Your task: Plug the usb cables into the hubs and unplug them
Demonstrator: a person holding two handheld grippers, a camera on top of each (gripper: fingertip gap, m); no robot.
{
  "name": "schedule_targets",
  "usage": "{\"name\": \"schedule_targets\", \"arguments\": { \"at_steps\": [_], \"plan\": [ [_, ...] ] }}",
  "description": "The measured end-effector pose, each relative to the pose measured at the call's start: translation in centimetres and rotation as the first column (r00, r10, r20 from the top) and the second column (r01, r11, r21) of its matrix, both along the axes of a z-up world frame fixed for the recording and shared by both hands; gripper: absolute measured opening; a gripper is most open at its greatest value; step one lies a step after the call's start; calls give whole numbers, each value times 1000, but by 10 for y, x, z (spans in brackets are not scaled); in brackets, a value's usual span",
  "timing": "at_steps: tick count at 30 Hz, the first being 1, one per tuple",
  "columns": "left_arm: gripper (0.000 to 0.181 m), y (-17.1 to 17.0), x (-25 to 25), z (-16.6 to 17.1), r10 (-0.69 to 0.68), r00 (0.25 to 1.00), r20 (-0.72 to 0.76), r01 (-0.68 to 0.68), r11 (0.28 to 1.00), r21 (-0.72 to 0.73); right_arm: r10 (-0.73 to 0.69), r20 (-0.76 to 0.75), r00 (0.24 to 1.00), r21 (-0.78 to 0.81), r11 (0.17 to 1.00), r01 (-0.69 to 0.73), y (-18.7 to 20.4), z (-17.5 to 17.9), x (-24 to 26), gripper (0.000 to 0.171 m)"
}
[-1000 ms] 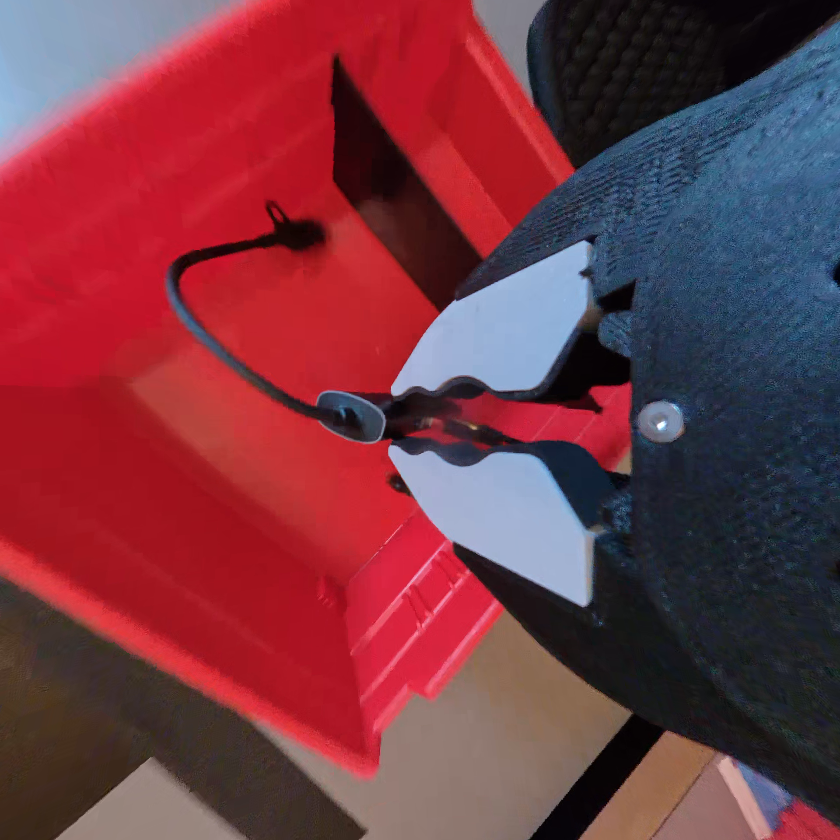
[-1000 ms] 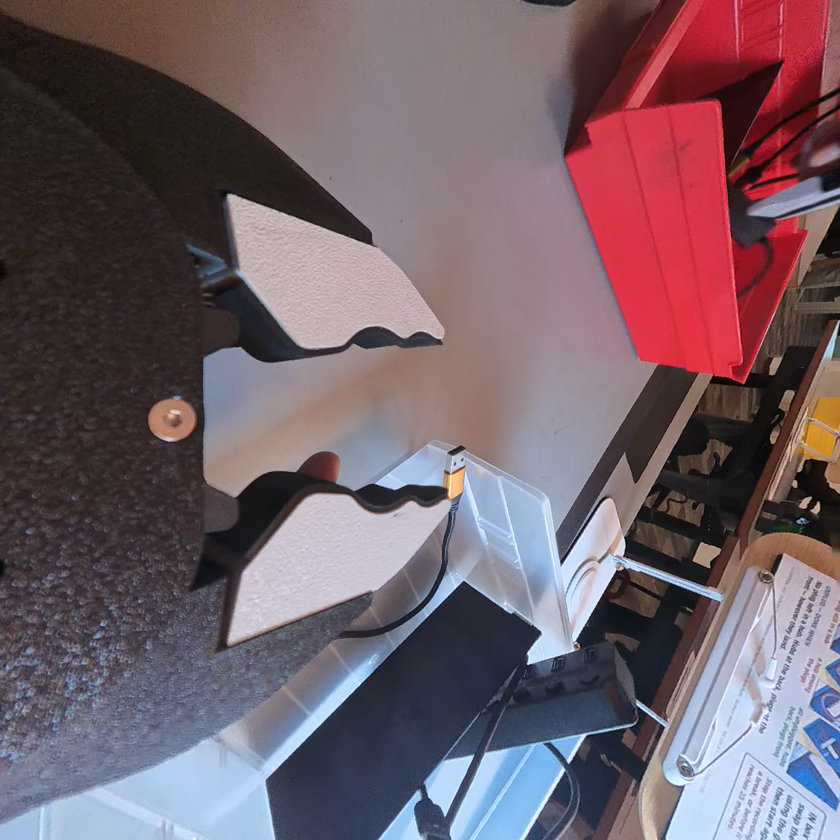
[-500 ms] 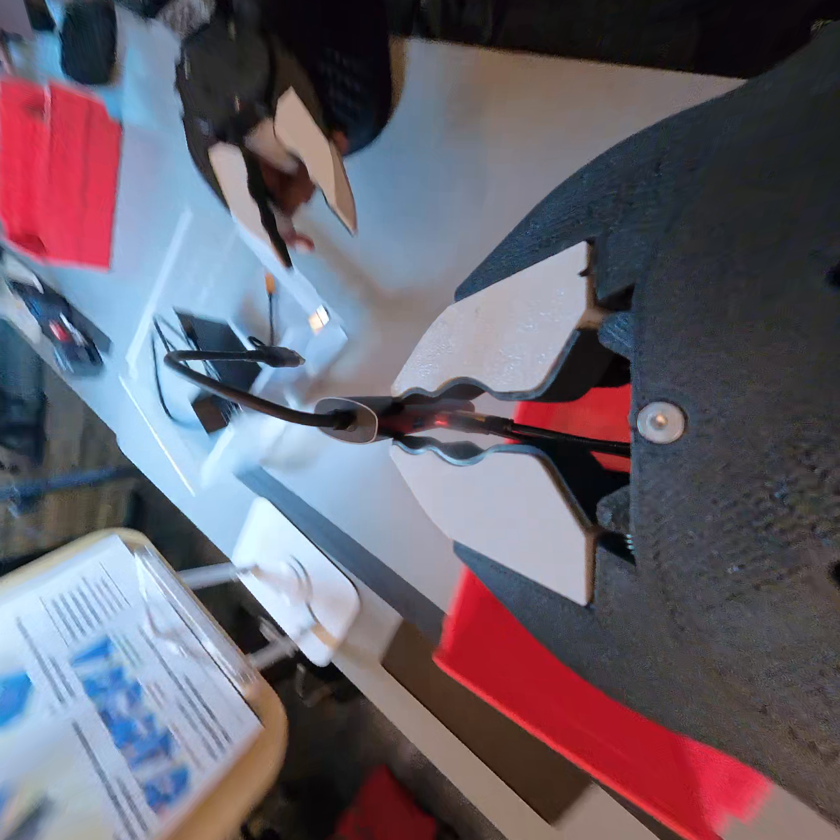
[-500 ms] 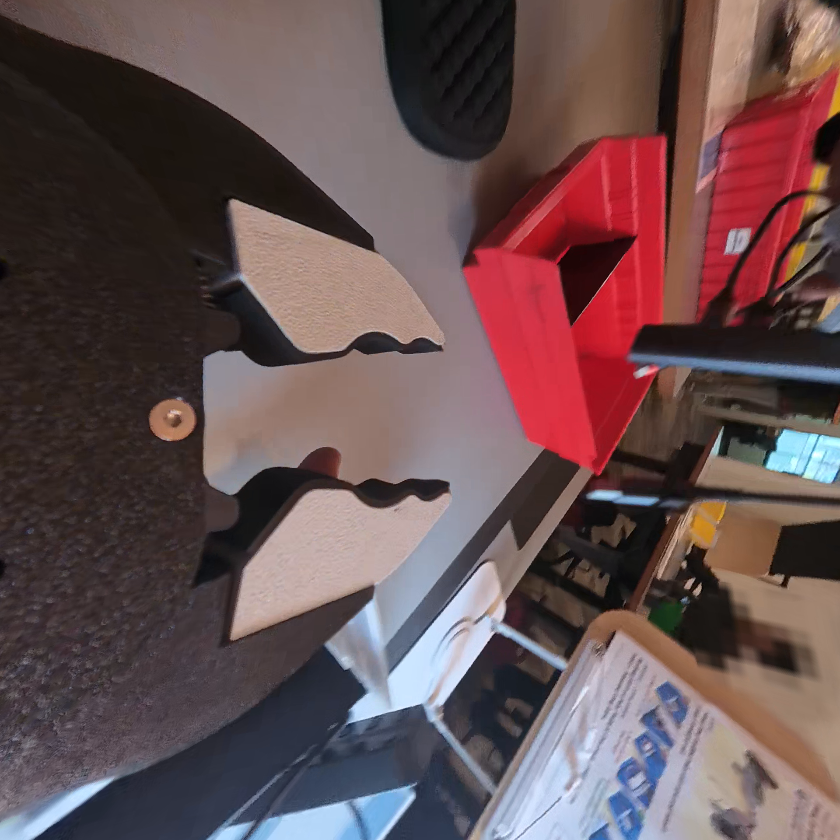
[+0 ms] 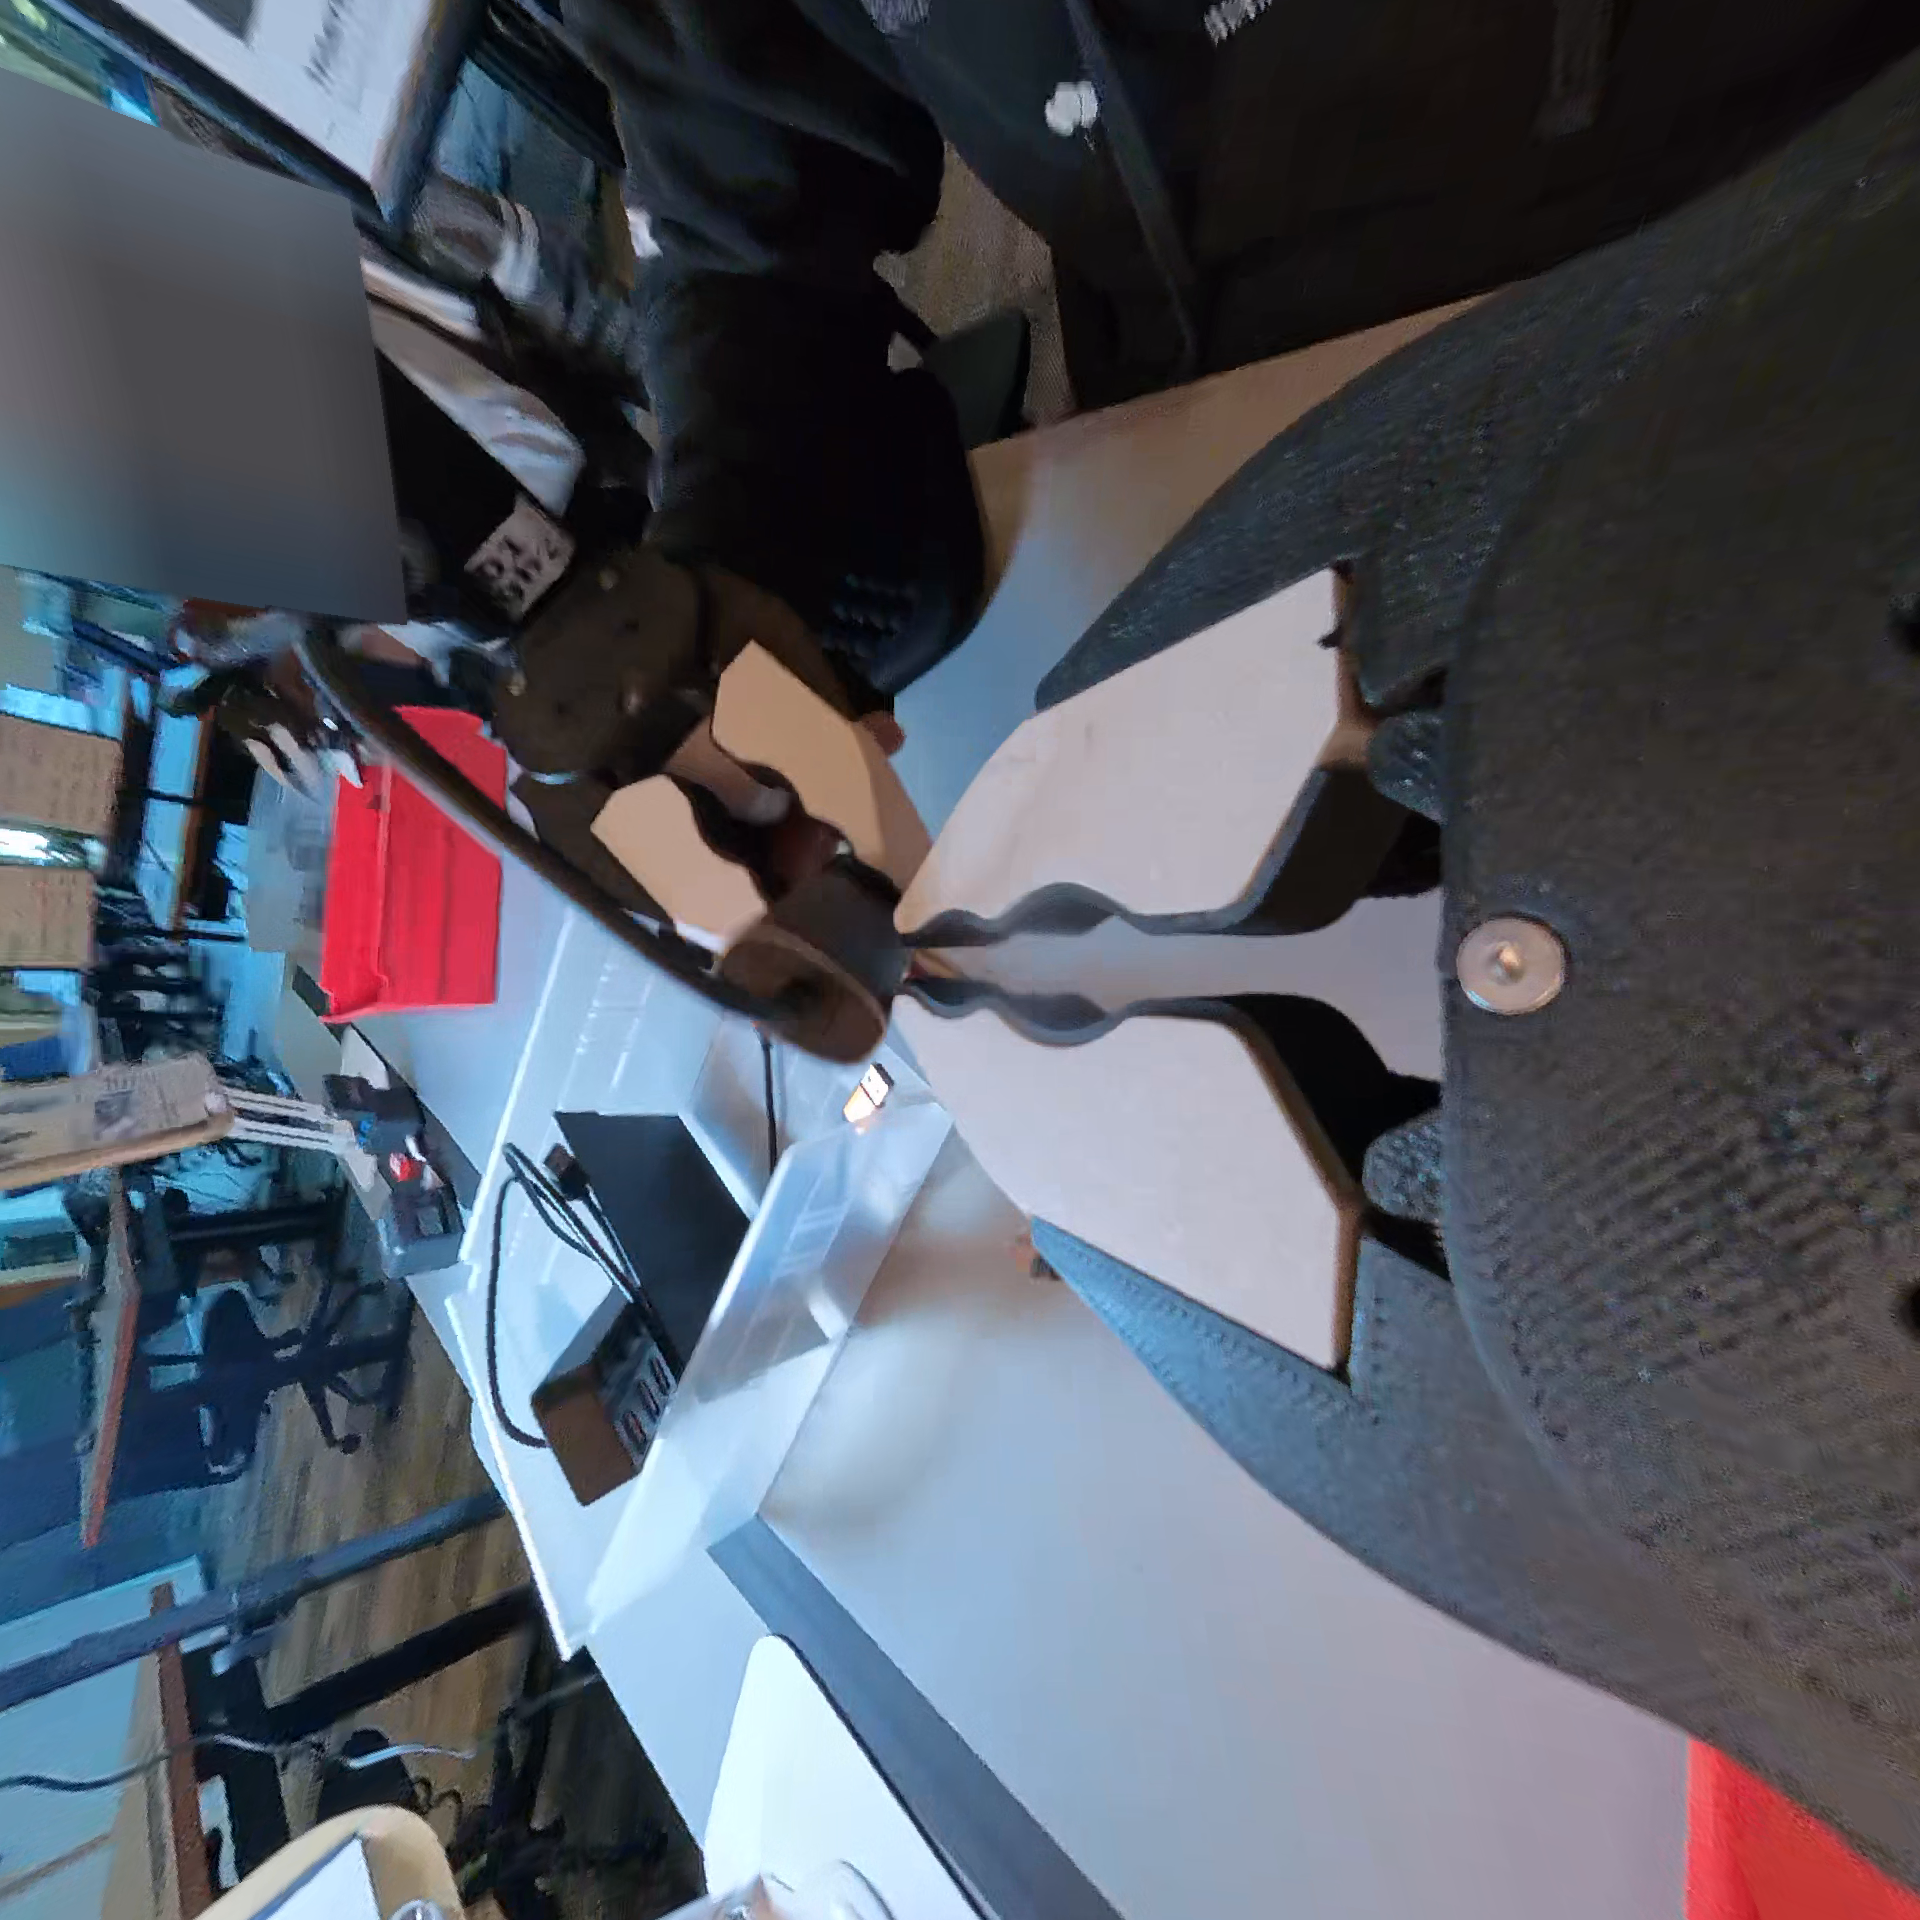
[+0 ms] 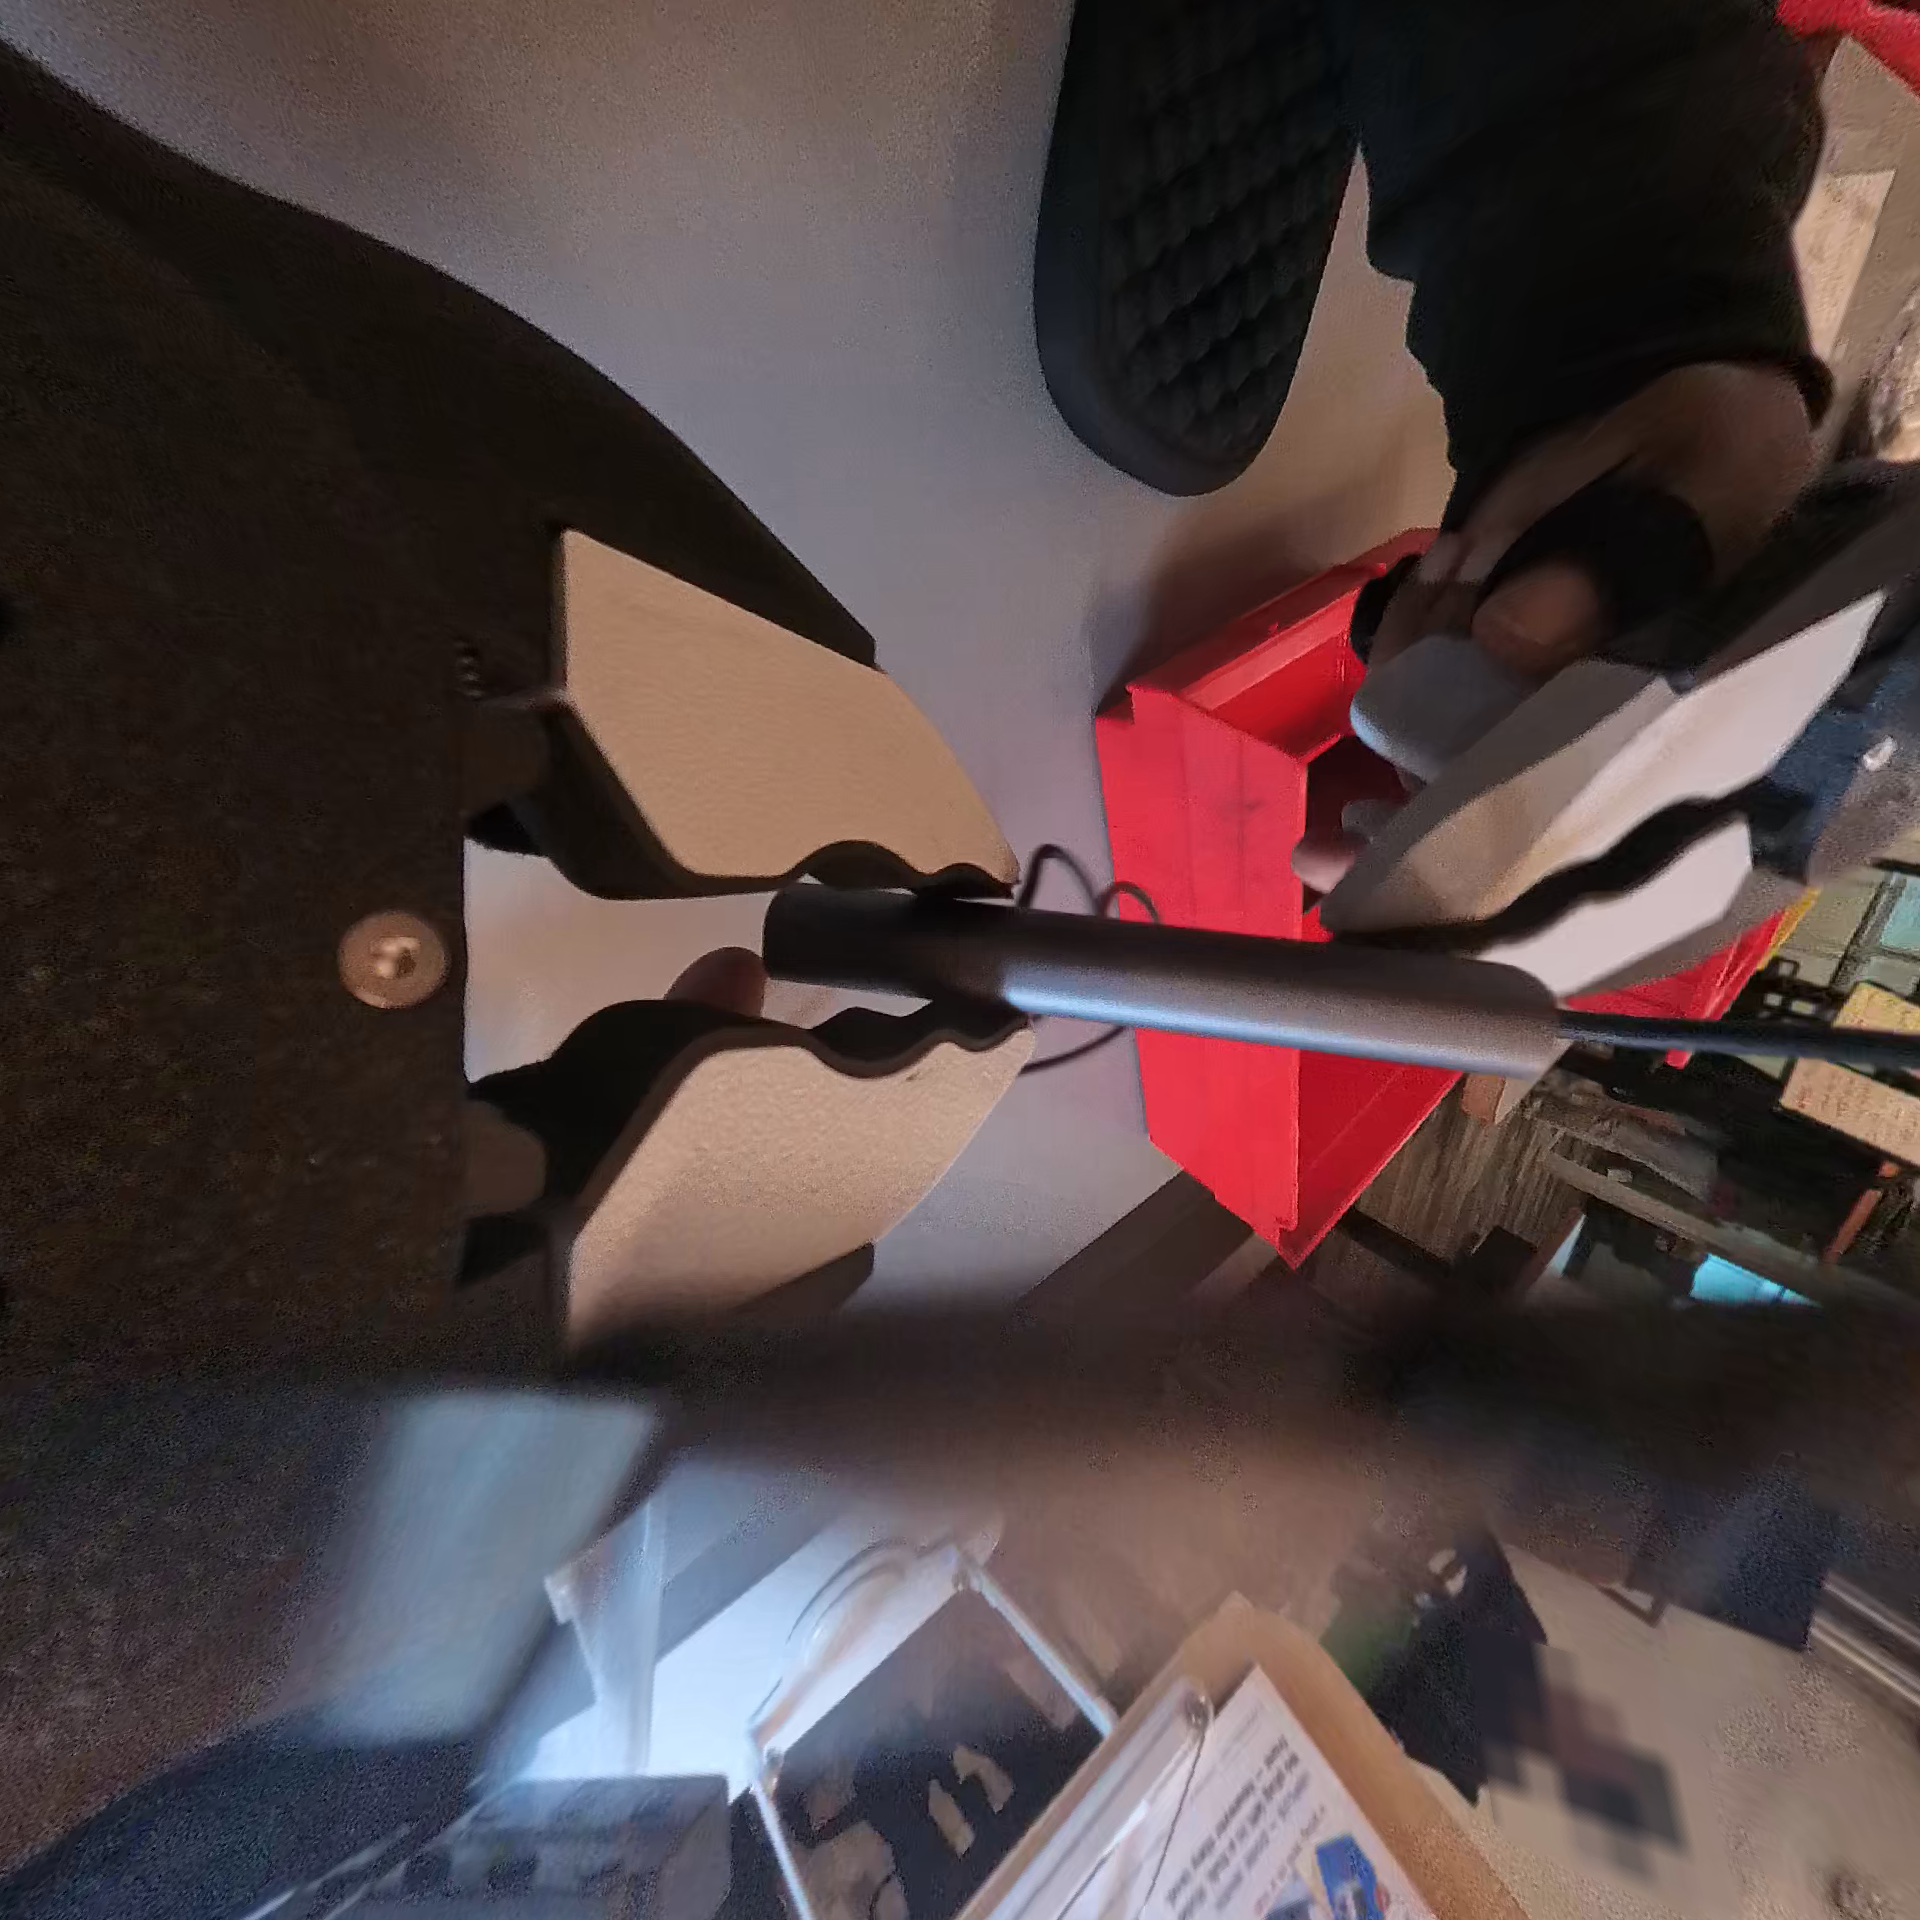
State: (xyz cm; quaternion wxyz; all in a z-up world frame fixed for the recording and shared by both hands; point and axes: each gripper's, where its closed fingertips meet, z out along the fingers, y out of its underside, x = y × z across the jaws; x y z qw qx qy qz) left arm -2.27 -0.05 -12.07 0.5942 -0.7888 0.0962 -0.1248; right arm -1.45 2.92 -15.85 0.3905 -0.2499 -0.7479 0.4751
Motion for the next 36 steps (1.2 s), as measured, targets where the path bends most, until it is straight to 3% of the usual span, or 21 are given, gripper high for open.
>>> {"name": "schedule_targets", "arguments": {
  "at_steps": [3,8,14,20,24,30,33,36],
  "plan": [
    [20,-6,2,-1,-13,999,38,12,999,43,-5,-32,999,70,998,7,8,0,1,18],
    [37,-11,-10,-23,101,984,-145,-97,995,38,1,-82,997,74,997,6,9,7,5,17],
    [40,-19,-14,-28,133,980,-147,-125,990,66,38,33,999,-182,983,-31,9,16,6,17],
    [40,-8,5,-36,84,991,-101,-77,994,76,208,198,958,-488,868,-88,3,22,12,17],
    [41,4,31,-39,-28,998,54,23,996,90,354,275,894,-613,781,-121,-20,13,19,18],
    [14,1,34,-35,-137,933,333,114,990,88,465,318,826,-719,687,-110,-29,11,24,18],
    [13,2,34,-36,-133,911,390,120,991,59,437,304,847,-683,719,-125,-25,7,22,18],
    [12,1,29,-34,-138,821,554,133,990,50,357,246,901,-581,798,-158,-17,7,19,25]
  ]
}}
